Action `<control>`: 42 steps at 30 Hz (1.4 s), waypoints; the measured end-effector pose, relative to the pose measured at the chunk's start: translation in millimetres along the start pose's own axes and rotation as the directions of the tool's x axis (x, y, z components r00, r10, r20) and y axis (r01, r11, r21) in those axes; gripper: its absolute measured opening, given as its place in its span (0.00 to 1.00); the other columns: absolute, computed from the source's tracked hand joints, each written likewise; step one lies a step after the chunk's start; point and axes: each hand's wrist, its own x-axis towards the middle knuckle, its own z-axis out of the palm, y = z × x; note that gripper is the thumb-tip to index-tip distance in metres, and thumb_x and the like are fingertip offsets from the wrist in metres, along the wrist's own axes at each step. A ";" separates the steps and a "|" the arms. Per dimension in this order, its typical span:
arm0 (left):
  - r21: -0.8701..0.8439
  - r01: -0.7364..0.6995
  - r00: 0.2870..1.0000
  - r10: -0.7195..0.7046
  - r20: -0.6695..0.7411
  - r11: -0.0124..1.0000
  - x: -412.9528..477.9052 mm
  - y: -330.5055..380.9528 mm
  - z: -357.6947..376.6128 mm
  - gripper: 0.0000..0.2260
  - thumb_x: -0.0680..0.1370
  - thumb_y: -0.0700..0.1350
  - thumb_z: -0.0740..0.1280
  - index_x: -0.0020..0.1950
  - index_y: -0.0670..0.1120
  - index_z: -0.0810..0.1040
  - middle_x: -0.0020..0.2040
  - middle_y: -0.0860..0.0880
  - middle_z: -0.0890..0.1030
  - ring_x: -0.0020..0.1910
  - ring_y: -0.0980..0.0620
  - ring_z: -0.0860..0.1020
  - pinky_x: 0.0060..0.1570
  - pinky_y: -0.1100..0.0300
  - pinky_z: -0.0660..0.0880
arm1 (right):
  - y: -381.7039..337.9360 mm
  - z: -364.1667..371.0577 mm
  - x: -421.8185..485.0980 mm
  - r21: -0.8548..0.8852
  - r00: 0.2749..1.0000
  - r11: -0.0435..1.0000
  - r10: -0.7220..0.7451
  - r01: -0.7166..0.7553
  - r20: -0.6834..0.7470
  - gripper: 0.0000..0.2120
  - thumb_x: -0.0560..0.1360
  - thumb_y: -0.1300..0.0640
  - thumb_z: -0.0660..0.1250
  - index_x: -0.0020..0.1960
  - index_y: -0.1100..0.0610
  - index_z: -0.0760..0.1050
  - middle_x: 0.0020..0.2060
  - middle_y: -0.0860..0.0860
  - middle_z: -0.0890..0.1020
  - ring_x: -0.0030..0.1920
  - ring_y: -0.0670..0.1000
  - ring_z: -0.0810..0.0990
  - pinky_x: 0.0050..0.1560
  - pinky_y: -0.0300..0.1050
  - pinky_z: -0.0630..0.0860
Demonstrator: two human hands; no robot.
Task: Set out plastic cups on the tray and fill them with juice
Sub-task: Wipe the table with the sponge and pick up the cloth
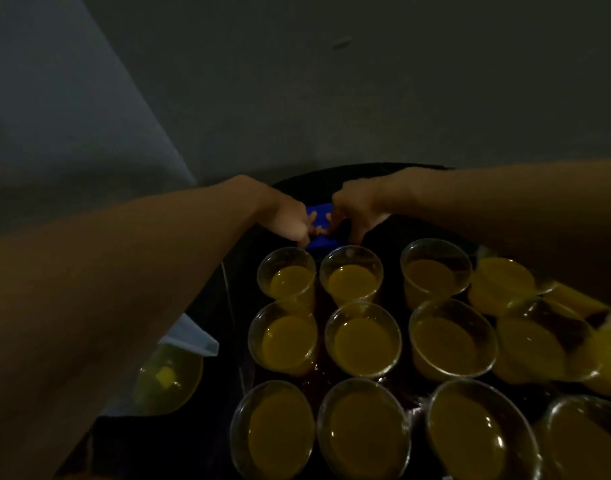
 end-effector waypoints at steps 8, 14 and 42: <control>0.043 -0.096 0.994 0.098 -0.046 0.994 2.2 -8.8 2.9 0.30 0.80 0.58 0.66 0.80 0.54 0.62 0.68 0.45 0.69 0.56 0.52 0.69 0.57 0.55 0.66 | -3.4 -3.0 17.1 -0.027 0.983 0.999 -0.021 0.016 -0.180 0.14 0.79 0.54 0.67 0.64 0.52 0.81 0.57 0.56 0.82 0.55 0.56 0.80 0.55 0.50 0.77; 0.003 -0.143 0.937 0.136 -0.322 0.990 -2.7 -24.0 16.4 0.20 0.73 0.68 0.69 0.50 0.52 0.77 0.48 0.48 0.80 0.44 0.49 0.79 0.47 0.50 0.78 | 14.1 -22.2 8.9 0.253 0.947 0.965 0.018 0.068 -0.320 0.14 0.79 0.60 0.67 0.64 0.54 0.80 0.59 0.54 0.82 0.57 0.52 0.79 0.55 0.41 0.71; -0.577 -0.399 0.714 -0.154 -0.683 0.712 -399.9 49.9 116.8 0.07 0.83 0.42 0.65 0.54 0.44 0.83 0.46 0.47 0.84 0.45 0.56 0.82 0.45 0.62 0.76 | -198.8 -113.7 -298.0 0.592 0.906 0.755 -0.006 0.282 -0.423 0.09 0.82 0.59 0.61 0.57 0.49 0.77 0.52 0.46 0.81 0.53 0.43 0.80 0.56 0.43 0.74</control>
